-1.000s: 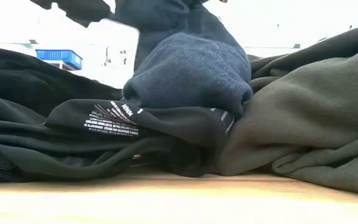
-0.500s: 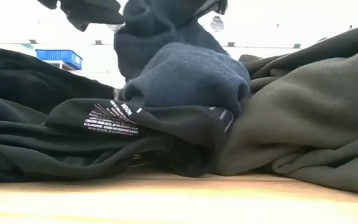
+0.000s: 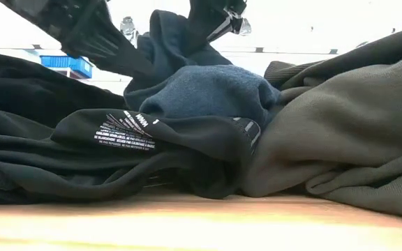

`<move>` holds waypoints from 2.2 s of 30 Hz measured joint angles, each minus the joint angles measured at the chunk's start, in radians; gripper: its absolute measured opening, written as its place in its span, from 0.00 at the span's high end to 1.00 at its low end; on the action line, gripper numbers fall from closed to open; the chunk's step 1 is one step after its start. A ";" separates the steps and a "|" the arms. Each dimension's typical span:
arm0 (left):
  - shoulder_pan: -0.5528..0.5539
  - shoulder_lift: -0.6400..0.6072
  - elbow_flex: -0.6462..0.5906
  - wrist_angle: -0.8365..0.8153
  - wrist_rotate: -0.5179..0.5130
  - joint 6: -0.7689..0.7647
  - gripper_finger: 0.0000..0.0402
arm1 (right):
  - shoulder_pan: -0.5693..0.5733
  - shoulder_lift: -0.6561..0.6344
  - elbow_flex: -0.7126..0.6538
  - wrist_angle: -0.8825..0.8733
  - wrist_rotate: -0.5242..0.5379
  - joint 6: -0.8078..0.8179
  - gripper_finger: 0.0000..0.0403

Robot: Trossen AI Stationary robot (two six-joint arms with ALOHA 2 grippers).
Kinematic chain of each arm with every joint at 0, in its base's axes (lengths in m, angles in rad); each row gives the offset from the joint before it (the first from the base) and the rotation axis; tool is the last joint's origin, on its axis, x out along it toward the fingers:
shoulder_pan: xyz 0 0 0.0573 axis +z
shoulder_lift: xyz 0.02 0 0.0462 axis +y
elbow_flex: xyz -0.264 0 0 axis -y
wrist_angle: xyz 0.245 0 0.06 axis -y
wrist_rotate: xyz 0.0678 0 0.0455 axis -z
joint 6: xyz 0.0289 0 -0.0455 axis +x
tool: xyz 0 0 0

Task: Sort clothes
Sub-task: Put the dark blue shorts into the white bin

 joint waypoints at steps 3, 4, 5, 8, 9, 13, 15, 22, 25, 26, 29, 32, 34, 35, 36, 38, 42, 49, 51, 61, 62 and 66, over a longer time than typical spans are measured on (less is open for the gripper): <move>0.021 0.011 0.000 0.027 0.062 0.025 0.33 | -0.001 0.000 0.000 -0.001 -0.021 0.003 0.98; 0.024 0.011 0.000 0.038 0.093 0.035 0.31 | -0.001 0.000 0.000 -0.001 -0.022 0.003 0.98; 0.027 0.011 0.000 0.055 0.123 0.056 0.30 | -0.001 0.000 0.000 -0.002 -0.021 0.005 0.98; 0.026 0.011 0.000 0.126 0.179 0.103 0.27 | 0.000 0.000 0.000 -0.002 -0.019 0.019 0.98; 0.026 0.011 0.000 0.149 0.189 0.110 0.27 | 0.000 0.000 0.000 -0.002 -0.019 0.020 0.98; 0.026 0.011 0.000 0.214 0.202 0.135 0.27 | 0.000 0.000 0.000 -0.001 -0.016 0.034 0.98; 0.029 0.011 0.000 0.221 0.192 0.131 0.27 | -0.001 0.000 0.000 0.005 -0.015 0.043 0.98; 0.029 0.011 0.000 0.201 0.080 0.081 0.27 | -0.001 -0.001 0.000 0.060 -0.007 0.079 0.98; 0.030 0.011 0.000 0.157 0.061 0.061 0.27 | 0.000 -0.001 0.000 0.036 -0.051 0.091 0.98; 0.031 0.011 0.000 0.147 0.051 0.047 0.27 | 0.001 -0.001 0.000 0.022 -0.059 0.101 0.98; 0.032 0.010 0.000 0.118 0.023 0.029 0.27 | 0.003 -0.001 0.000 -0.004 -0.101 0.119 0.98; 0.032 0.010 0.003 0.127 0.023 0.028 0.27 | 0.002 -0.001 0.000 0.000 -0.105 0.121 0.98; 0.031 0.010 0.011 0.130 0.039 0.028 0.27 | 0.002 -0.001 0.000 0.018 -0.105 0.121 0.98; 0.031 0.010 0.012 0.140 0.051 0.028 0.27 | 0.002 0.003 0.000 0.026 -0.105 0.121 0.98; 0.031 0.010 0.012 0.154 0.071 0.030 0.27 | 0.002 0.005 0.000 0.035 -0.104 0.120 0.98; 0.032 0.010 0.012 0.174 0.112 0.034 0.27 | 0.002 0.012 0.000 0.034 -0.106 0.122 0.98; 0.031 0.010 0.012 0.184 0.097 0.033 0.27 | 0.001 0.029 0.000 0.068 -0.140 0.114 0.98; 0.030 0.010 0.012 0.179 0.096 0.031 0.27 | -0.001 0.035 0.000 0.115 -0.168 0.082 0.98; 0.030 0.010 0.012 0.174 0.099 0.027 0.28 | -0.002 0.035 0.000 0.118 -0.176 0.074 0.98; 0.030 0.010 0.013 0.140 0.100 0.027 0.65 | 0.001 0.029 -0.001 0.137 -0.180 -0.025 0.82; 0.030 0.010 0.013 0.135 0.100 0.026 0.69 | 0.000 0.024 -0.001 0.133 -0.179 -0.034 0.80; 0.031 0.007 0.015 0.132 0.101 0.026 0.85 | 0.000 -0.028 -0.002 0.121 -0.175 -0.054 0.72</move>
